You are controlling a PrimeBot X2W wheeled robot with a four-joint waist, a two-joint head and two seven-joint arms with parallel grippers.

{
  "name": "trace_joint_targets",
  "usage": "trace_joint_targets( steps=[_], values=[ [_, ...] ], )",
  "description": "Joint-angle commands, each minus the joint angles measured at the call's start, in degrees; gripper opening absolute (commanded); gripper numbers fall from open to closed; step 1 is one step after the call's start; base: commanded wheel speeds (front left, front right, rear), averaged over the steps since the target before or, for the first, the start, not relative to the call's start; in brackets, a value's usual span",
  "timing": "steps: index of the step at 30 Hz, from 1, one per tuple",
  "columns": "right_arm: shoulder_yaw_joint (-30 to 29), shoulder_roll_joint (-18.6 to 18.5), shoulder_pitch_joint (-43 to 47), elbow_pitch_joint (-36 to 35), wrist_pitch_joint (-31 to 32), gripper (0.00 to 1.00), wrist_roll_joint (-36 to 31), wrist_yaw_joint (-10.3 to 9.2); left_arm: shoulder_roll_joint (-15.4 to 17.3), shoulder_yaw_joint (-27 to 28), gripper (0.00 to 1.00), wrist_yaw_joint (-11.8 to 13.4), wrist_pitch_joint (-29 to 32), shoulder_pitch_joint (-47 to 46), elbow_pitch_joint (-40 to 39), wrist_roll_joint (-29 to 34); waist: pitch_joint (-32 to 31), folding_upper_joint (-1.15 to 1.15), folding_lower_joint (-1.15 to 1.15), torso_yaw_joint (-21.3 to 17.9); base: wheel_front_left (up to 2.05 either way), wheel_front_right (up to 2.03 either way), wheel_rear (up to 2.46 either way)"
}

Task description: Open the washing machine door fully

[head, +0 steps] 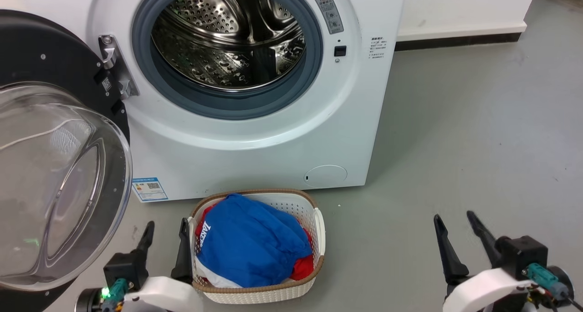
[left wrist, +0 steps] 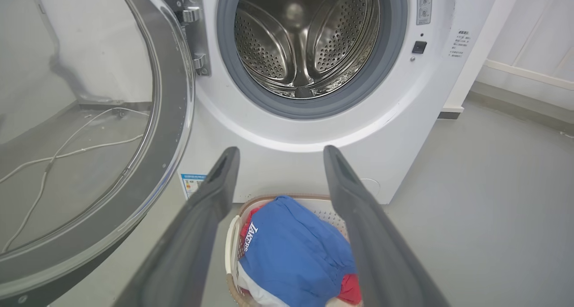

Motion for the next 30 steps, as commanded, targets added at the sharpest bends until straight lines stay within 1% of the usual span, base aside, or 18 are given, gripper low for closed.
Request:
trace_joint_targets(
  steps=[1,3,10,11,12,20,21,22,24,30],
  values=[
    [0.0,0.1,0.2,0.5,0.0,0.00,0.0,0.00,-0.1,0.0,0.00,0.0,0.0,0.1,0.3,-0.1,0.0,0.00,0.00,0.0,0.00,0.00,0.00],
    [0.0,0.1,0.2,0.7,0.0,0.00,1.6,0.00,-0.4,0.5,0.00,-0.5,0.5,0.0,0.5,-1.6,0.0,0.00,0.00,0.1,0.00,0.00,0.00],
    [-0.7,0.0,-0.7,1.6,0.9,0.00,10.5,0.00,-1.4,2.4,0.00,-2.1,2.7,-0.4,0.5,-8.5,0.1,0.00,0.00,0.3,0.00,0.00,0.00],
    [-1.0,0.0,-1.1,2.1,1.2,0.00,13.9,0.00,-1.9,3.1,0.00,-2.7,3.5,-0.6,0.5,-11.2,0.1,0.00,0.00,0.4,0.00,0.00,0.00],
    [-1.0,0.0,-1.1,2.1,1.2,0.00,13.9,0.00,-1.9,3.1,0.00,-2.7,3.5,-0.6,0.5,-11.2,0.1,0.00,0.00,0.4,0.00,0.00,0.00],
    [-1.6,-0.1,-2.0,3.0,2.0,0.00,22.3,0.00,-2.9,5.0,0.00,-4.3,5.5,-1.0,0.4,-17.9,0.1,0.00,0.00,0.7,0.00,0.00,0.00],
    [-1.8,-0.1,-2.2,3.3,2.1,0.00,24.3,0.00,-3.1,5.4,0.00,-4.7,6.0,-1.1,0.3,-19.5,0.1,0.00,0.00,0.8,0.00,0.00,0.00],
    [-1.8,-0.1,-2.2,3.3,2.1,0.00,24.3,0.00,-3.1,5.4,0.00,-4.7,6.0,-1.1,0.3,-19.5,0.1,0.00,0.00,0.8,0.00,0.00,0.00],
    [-2.0,-0.1,-2.5,3.6,2.4,0.00,27.1,0.00,-3.5,6.0,0.00,-5.3,6.7,-1.2,0.3,-21.8,0.2,0.00,0.00,0.9,0.00,0.00,0.00],
    [-2.4,-0.1,-3.0,4.1,2.9,0.00,31.7,0.00,-4.0,7.1,0.00,-6.1,7.8,-1.4,0.3,-25.5,0.2,0.00,0.00,1.0,0.00,0.00,0.00]
  ],
)
